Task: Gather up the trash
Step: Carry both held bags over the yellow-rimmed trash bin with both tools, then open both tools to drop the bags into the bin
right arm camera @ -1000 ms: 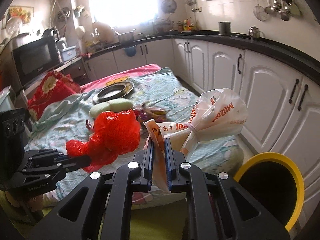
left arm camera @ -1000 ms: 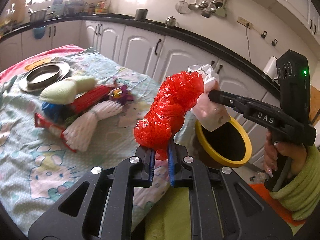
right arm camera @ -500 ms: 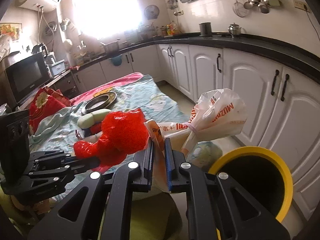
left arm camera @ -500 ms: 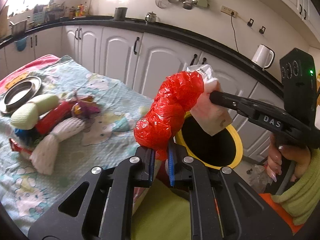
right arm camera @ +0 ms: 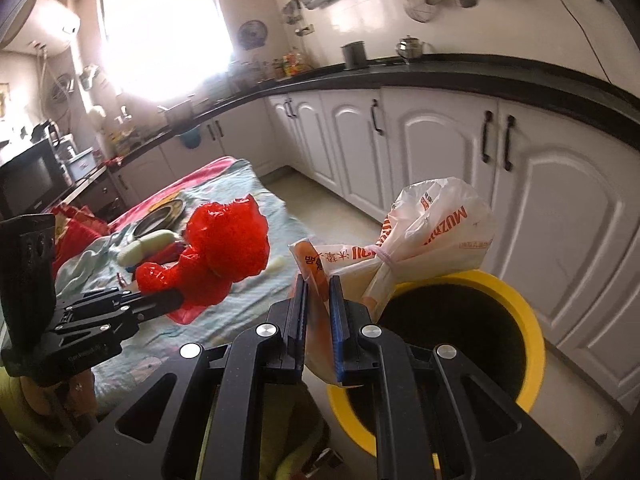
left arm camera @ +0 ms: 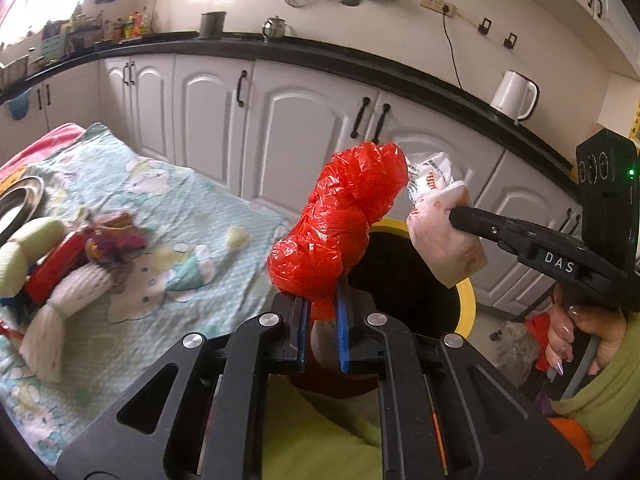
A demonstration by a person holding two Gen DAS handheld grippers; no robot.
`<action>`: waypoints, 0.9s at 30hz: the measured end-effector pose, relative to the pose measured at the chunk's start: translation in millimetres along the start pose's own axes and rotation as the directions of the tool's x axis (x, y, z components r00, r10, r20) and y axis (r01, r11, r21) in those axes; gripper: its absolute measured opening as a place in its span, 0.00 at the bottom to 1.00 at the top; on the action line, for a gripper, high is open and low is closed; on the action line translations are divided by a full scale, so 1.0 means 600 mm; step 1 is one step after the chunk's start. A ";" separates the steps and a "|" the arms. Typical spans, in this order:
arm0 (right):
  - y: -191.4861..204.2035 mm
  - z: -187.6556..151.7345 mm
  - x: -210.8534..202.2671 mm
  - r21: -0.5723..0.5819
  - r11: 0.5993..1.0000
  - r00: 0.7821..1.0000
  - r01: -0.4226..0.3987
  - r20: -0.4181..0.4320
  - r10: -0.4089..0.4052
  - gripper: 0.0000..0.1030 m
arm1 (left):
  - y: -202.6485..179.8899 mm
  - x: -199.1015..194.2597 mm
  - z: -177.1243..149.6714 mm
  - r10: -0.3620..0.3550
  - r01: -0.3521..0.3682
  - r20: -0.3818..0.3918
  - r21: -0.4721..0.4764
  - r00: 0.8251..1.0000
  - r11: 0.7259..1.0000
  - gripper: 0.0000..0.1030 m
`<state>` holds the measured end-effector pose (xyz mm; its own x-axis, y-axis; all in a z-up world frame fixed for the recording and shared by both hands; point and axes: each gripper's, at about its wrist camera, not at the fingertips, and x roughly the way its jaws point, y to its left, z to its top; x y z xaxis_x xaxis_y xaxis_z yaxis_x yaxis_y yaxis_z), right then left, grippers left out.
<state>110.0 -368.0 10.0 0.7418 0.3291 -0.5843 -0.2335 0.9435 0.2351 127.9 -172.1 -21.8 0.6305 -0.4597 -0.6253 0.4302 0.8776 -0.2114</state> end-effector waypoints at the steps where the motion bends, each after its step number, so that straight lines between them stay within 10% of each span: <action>1: -0.007 -0.003 -0.003 0.005 1.000 1.000 0.005 -0.005 -0.005 0.10 | -0.006 0.010 0.001 -0.005 0.005 -0.010 0.003 1.000 1.000 0.06; 23: -0.121 -0.098 0.033 0.101 0.993 0.981 0.054 -0.189 -0.034 0.17 | -0.087 0.157 -0.021 -0.052 0.067 -0.184 0.074 0.981 0.995 0.07; 27: -0.141 -0.098 0.032 0.140 0.987 0.982 0.081 -0.182 -0.055 0.27 | -0.087 0.168 -0.021 -0.058 0.071 -0.184 0.066 0.981 0.995 0.33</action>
<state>107.0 -439.4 -66.9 0.6268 0.2783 -0.7278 -0.0825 0.9525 0.2932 160.8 -262.4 -83.3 0.4751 -0.4773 -0.7392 0.5161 0.8316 -0.2052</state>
